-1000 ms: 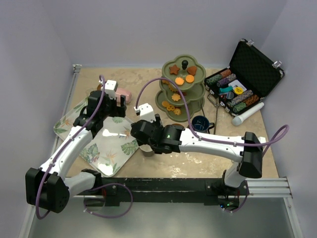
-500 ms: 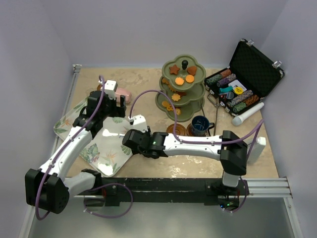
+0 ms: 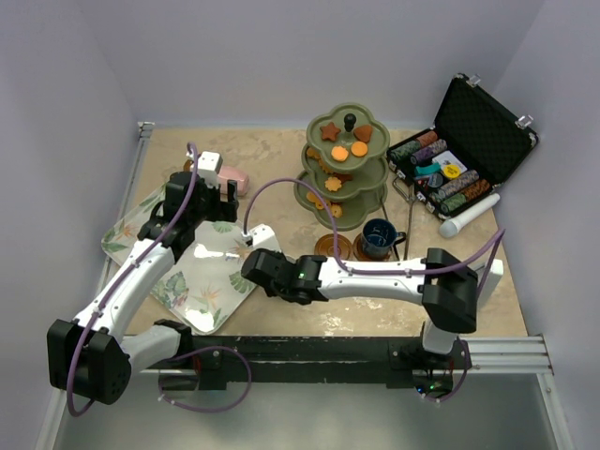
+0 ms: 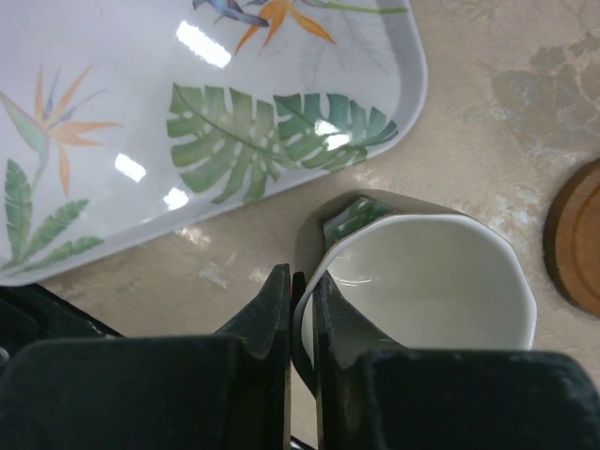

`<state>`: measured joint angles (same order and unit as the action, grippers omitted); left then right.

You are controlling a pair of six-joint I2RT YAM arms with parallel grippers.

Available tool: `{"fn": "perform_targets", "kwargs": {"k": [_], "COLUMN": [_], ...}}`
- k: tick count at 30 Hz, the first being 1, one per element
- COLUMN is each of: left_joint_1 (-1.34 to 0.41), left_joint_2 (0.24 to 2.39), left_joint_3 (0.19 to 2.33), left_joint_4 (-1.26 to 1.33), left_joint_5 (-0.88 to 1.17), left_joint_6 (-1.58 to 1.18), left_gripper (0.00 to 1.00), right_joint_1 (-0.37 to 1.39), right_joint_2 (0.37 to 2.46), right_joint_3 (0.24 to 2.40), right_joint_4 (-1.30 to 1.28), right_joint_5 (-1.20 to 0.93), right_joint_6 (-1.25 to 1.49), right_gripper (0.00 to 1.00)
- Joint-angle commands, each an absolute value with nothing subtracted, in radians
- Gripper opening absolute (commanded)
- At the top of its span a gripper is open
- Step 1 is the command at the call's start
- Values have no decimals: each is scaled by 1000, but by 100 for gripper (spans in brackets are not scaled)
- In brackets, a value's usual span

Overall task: Serve the afternoon tea
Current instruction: Pick up the cup at the center of the board.

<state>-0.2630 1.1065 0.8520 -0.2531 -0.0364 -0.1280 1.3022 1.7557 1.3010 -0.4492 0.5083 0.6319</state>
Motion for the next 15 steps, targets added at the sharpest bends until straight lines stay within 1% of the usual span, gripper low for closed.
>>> {"fn": "perform_targets", "kwargs": {"k": [1, 5, 10, 15], "left_joint_1": [-261, -261, -261, -261], "left_joint_2": [1092, 1094, 1101, 1114], "left_joint_3": [844, 844, 844, 842], "left_joint_4": [-235, -235, -235, -235], "left_joint_5": [-52, -54, -58, -57], "left_joint_6": [-129, -127, -126, -126], "left_gripper": [94, 94, 94, 94], "right_joint_1": [1296, 1249, 1109, 1028], "right_joint_2": [1593, 1493, 1384, 1316], "right_joint_3": [1253, 1203, 1114, 1057], "right_joint_4": [-374, -365, -298, -261], "right_joint_5": [496, 407, 235, 163], "right_joint_6": [360, 164, -33, -175], "right_gripper": [0, 0, 0, 0]}}
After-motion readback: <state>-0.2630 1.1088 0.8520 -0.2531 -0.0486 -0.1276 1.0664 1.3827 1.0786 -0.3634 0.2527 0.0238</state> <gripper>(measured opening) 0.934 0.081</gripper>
